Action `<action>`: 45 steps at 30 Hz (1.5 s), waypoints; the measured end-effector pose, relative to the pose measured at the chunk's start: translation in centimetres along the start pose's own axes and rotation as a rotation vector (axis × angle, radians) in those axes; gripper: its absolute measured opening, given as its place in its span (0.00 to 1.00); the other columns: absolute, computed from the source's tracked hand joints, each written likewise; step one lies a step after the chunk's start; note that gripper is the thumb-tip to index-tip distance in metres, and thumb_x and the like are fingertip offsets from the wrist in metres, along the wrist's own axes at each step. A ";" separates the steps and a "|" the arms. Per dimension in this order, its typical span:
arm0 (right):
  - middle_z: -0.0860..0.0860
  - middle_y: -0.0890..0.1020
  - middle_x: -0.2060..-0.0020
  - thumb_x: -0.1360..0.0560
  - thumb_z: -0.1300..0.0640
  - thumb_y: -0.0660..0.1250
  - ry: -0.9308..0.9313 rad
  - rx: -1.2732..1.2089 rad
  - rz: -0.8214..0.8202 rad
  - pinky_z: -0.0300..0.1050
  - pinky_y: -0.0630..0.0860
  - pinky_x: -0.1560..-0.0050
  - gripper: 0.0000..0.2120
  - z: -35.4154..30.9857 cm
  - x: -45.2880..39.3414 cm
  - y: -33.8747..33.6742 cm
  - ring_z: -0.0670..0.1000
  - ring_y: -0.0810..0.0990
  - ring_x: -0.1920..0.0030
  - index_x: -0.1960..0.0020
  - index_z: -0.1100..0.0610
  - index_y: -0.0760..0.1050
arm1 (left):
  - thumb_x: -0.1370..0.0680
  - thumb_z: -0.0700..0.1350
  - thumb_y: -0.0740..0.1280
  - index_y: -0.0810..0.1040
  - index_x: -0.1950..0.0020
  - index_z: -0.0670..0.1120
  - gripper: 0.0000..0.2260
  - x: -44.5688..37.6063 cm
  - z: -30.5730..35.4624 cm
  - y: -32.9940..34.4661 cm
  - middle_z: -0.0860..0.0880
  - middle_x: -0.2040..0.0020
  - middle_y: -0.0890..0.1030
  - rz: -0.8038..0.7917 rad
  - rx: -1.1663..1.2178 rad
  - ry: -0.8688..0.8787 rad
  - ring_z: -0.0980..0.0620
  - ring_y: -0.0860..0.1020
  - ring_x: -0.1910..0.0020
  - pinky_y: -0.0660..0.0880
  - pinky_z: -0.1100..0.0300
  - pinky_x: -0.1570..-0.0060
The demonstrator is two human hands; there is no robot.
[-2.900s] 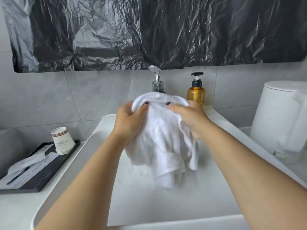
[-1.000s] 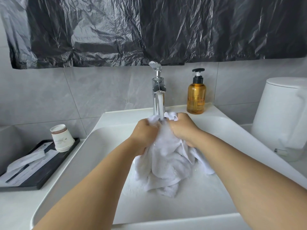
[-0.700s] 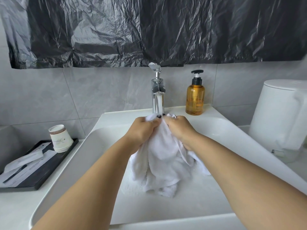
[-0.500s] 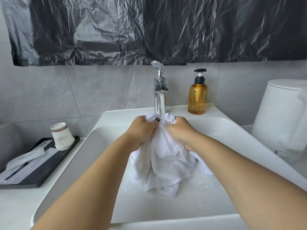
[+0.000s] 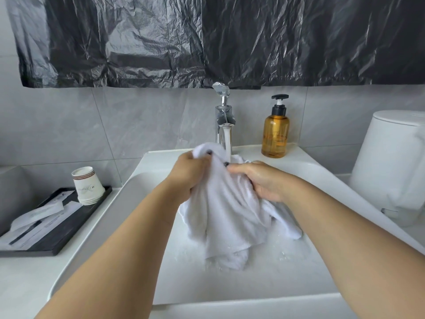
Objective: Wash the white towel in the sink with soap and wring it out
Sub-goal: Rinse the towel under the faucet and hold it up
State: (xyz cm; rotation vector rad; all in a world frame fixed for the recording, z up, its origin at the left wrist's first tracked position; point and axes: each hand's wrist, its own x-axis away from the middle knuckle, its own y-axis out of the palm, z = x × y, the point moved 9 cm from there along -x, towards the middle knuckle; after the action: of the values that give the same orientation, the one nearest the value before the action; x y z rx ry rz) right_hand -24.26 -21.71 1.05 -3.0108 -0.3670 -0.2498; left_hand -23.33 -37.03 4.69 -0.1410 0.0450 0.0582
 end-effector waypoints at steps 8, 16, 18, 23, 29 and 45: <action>0.53 0.77 0.63 0.31 0.52 0.73 -0.016 0.571 0.054 0.43 0.68 0.59 0.11 -0.3 0.1 -1.2 0.52 0.75 0.62 0.58 0.58 0.76 | 0.21 0.44 0.66 0.75 0.50 0.46 0.02 0.1 0.8 -4.8 0.49 0.56 0.79 0.284 0.260 -0.054 0.50 0.78 0.58 0.74 0.57 0.56; 0.50 0.82 0.67 0.31 0.61 0.76 -0.406 0.406 0.262 0.40 0.73 0.60 0.03 -5.0 2.3 -2.6 0.44 0.77 0.65 0.58 0.56 0.83 | 0.34 0.50 0.78 0.83 0.44 0.44 0.21 1.2 -0.5 1.5 0.44 0.49 0.86 -0.336 -0.179 -0.052 0.44 0.85 0.49 0.79 0.50 0.44; 0.50 0.86 0.58 0.31 0.64 0.76 -0.425 0.412 0.194 0.39 0.77 0.50 0.11 -5.3 2.6 -1.7 0.43 0.82 0.56 0.50 0.54 0.83 | 0.37 0.52 0.80 0.83 0.43 0.44 0.25 1.8 -1.3 2.8 0.45 0.48 0.86 -0.468 -0.291 -0.066 0.46 0.84 0.47 0.78 0.52 0.43; 0.54 0.84 0.50 0.27 0.72 0.67 -0.469 0.131 0.128 0.38 0.75 0.49 0.18 -6.5 3.2 -1.3 0.47 0.81 0.53 0.44 0.54 0.80 | 0.29 0.44 0.77 0.83 0.53 0.45 0.08 0.3 0.2 0.9 0.48 0.59 0.83 -0.175 -0.383 0.074 0.52 0.80 0.63 0.77 0.58 0.59; 0.50 0.82 0.60 0.23 0.54 0.69 -0.182 0.239 0.082 0.42 0.74 0.59 0.05 -3.2 1.9 -0.6 0.48 0.80 0.61 0.49 0.54 0.78 | 0.24 0.38 0.70 0.81 0.45 0.45 0.08 -0.1 1.3 -1.2 0.46 0.51 0.85 0.022 0.148 0.080 0.48 0.83 0.53 0.79 0.53 0.49; 0.55 0.83 0.64 0.22 0.68 0.61 -0.276 -0.253 0.123 0.42 0.74 0.62 0.08 -4.4 1.9 -1.5 0.50 0.79 0.66 0.54 0.61 0.77 | 0.27 0.50 0.76 0.71 0.55 0.47 0.15 2.1 -2.9 6.5 0.52 0.57 0.73 -0.407 -0.803 0.013 0.56 0.72 0.61 0.66 0.65 0.65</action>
State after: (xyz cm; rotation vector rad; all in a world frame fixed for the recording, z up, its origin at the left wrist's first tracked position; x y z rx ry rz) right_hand -23.43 -20.37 5.80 -3.3085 -0.1802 0.1438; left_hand -21.71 -30.94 0.77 -0.9496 0.0031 -0.3369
